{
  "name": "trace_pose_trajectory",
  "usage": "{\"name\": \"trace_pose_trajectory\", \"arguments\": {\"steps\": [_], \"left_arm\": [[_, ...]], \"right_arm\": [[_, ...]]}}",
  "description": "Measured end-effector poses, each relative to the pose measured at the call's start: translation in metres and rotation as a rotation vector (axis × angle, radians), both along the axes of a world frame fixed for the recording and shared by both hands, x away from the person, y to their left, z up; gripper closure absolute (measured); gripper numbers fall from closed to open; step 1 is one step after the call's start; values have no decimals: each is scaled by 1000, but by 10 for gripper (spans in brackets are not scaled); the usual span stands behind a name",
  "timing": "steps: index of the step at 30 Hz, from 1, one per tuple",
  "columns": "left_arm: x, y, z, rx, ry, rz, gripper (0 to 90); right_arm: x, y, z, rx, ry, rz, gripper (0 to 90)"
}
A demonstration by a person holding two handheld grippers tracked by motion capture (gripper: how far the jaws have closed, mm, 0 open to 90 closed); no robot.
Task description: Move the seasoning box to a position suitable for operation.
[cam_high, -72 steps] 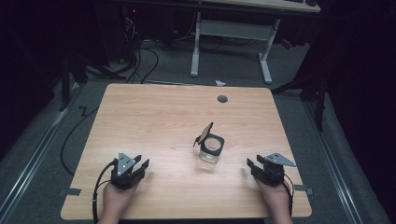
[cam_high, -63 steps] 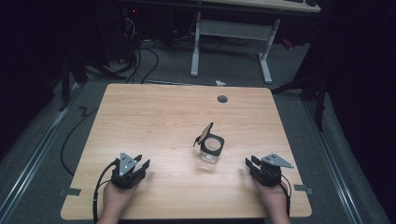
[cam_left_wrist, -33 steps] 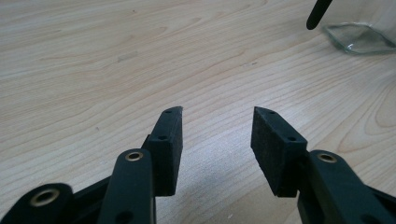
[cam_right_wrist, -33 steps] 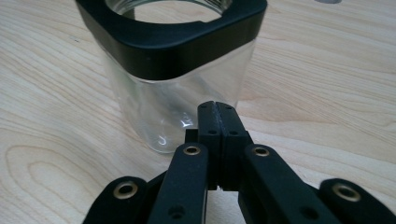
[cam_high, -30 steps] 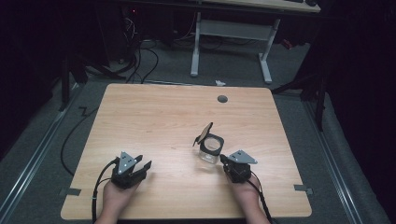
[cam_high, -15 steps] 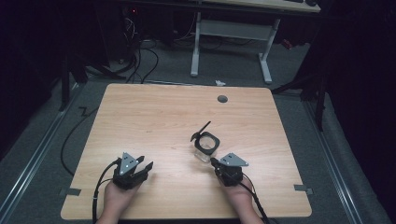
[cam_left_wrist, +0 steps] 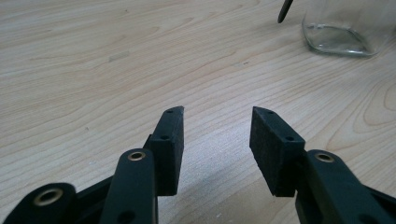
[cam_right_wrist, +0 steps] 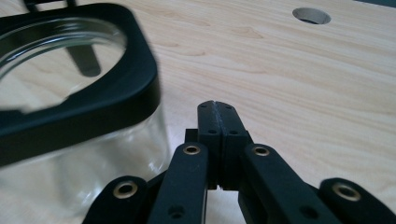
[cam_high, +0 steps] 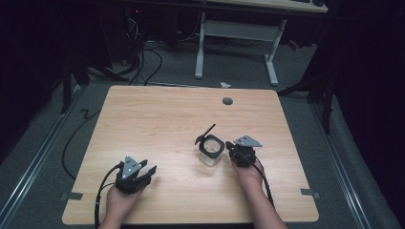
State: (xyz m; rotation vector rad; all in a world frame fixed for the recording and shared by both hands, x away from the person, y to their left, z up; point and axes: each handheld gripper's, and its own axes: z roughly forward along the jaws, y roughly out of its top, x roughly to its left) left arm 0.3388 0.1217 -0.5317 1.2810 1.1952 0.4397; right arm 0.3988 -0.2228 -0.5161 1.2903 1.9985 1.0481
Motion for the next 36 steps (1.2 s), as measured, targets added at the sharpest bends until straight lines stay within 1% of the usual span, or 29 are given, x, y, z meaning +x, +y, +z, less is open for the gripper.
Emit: {"name": "trace_pose_trajectory", "arguments": {"steps": [3,6,7,8,9,11,12,13,15,18,19,20,23,24,25,27,28,30,32,35,36], "left_arm": [[0,0,-1,-2,1,0,557],[0,-1,-1,1,4,1,558],[0,-1,-2,2,4,0,558],[0,-1,-1,-1,4,0,559],[0,-1,-1,-8,1,0,559],[-1,-1,1,-6,0,-3,560],[-1,-2,1,-15,-2,-2,560],[-2,-2,1,-13,-4,-2,560],[-2,-3,1,-11,-4,-6,559],[-3,-5,1,-8,-5,-13,564],[-3,-6,1,-5,-5,-13,575],[-3,-7,1,-2,-3,-15,575],[-4,-10,0,-1,1,-23,587],[-4,-10,0,1,1,-23,593],[-4,-11,0,1,1,-23,610],[-4,-11,1,-3,2,-21,615],[-4,-12,2,-17,5,-16,637],[-4,-12,3,-23,2,-15,647],[-5,-13,3,-17,-1,-12,654],[-4,-13,2,-8,2,-11,659],[-4,-12,1,-6,3,-11,659]], "right_arm": [[4,0,-1,-6,7,10,900],[3,3,-2,-3,8,26,900],[1,3,-2,-5,2,35,900],[-3,5,-2,1,-3,43,900],[-3,5,-2,1,-3,43,900],[-8,6,-2,2,-6,49,900],[-9,6,-3,4,-6,53,900],[-14,8,-4,4,-4,61,900],[-15,8,-5,2,-8,67,900],[-23,11,-6,6,-6,78,900],[-27,13,-6,11,-7,87,900],[-27,13,-6,11,-7,87,900],[-35,19,-7,7,-6,115,900],[-37,21,-8,-1,-11,130,899],[-40,22,-7,0,-16,130,900],[-39,22,-6,9,-20,124,900],[-36,20,-6,23,-19,111,900],[-34,19,-6,24,-20,109,900],[-31,18,-7,26,-16,103,900],[-29,20,-6,27,-16,108,900],[-29,21,-6,28,-19,117,900]]}}
